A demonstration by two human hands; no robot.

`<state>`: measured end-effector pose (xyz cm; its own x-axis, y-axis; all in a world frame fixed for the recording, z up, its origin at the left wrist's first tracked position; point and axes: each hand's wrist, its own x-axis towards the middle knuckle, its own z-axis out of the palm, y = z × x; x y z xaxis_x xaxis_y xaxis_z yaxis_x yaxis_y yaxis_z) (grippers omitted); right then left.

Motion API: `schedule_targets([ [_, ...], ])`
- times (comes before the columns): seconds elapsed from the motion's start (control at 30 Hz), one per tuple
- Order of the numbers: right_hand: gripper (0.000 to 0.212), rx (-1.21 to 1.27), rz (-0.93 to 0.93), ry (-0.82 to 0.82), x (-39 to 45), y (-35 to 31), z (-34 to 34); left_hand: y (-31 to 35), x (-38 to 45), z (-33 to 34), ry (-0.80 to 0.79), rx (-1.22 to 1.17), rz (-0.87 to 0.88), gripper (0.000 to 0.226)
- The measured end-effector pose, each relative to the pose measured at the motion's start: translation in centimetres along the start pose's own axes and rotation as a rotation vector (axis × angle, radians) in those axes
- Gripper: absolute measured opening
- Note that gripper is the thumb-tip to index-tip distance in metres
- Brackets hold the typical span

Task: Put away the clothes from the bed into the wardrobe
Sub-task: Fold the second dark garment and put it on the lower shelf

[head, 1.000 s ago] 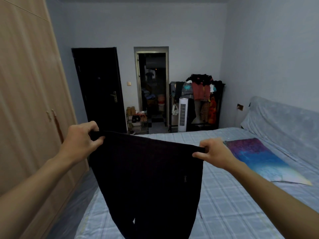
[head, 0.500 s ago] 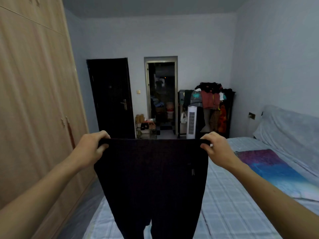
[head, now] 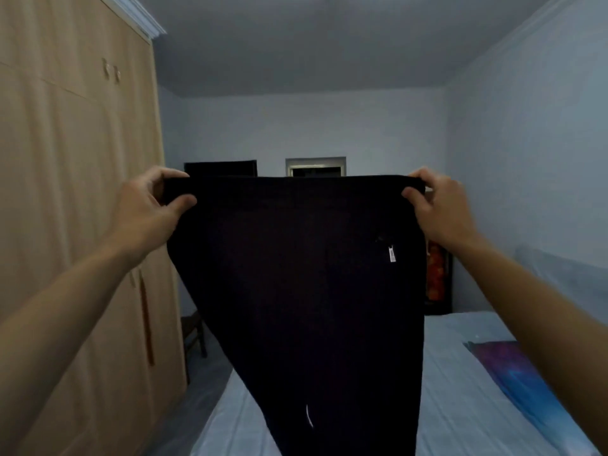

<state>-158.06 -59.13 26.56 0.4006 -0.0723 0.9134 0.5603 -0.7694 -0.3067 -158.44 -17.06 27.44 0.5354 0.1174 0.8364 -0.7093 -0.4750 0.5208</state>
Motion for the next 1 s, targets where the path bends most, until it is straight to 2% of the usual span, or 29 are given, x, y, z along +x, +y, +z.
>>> schedule_targets([
  [0.2,0.011,0.03,-0.078,0.107,4.1,-3.4,-1.5,3.7,3.3,-2.0,0.109,-0.023,0.037,0.014],
  [0.33,0.004,0.065,-0.052,0.079,4.2,-2.8,-0.6,2.4,3.1,-2.0,0.051,-0.085,-0.01,0.012],
  [0.53,0.008,-0.016,0.019,-0.013,1.5,-0.7,2.7,-2.2,1.5,-0.2,-0.056,-0.084,-0.162,0.012],
  [0.63,0.009,-0.012,0.146,-0.118,-0.9,1.3,5.2,-5.4,0.3,1.0,-0.142,-0.08,-0.304,0.014],
  [0.73,0.013,0.006,0.379,-0.281,-3.5,3.4,8.4,-9.6,-1.3,3.0,-0.237,-0.068,-0.522,0.009],
  [0.8,0.01,-0.011,0.58,-0.34,-5.3,4.2,10.7,-12.4,-2.7,4.7,-0.211,0.039,-0.664,0.019],
  [0.83,0.019,-0.02,0.671,-0.338,-6.2,4.2,11.8,-13.3,-3.5,5.5,-0.175,0.087,-0.715,0.021],
  [0.9,0.034,-0.008,0.772,-0.311,-8.1,3.9,13.8,-14.2,-5.1,7.0,-0.118,0.129,-0.75,0.02],
  [1.0,0.035,0.055,0.79,-0.284,-10.9,2.3,16.3,-12.3,-7.8,8.7,-0.09,0.174,-0.69,0.022],
])
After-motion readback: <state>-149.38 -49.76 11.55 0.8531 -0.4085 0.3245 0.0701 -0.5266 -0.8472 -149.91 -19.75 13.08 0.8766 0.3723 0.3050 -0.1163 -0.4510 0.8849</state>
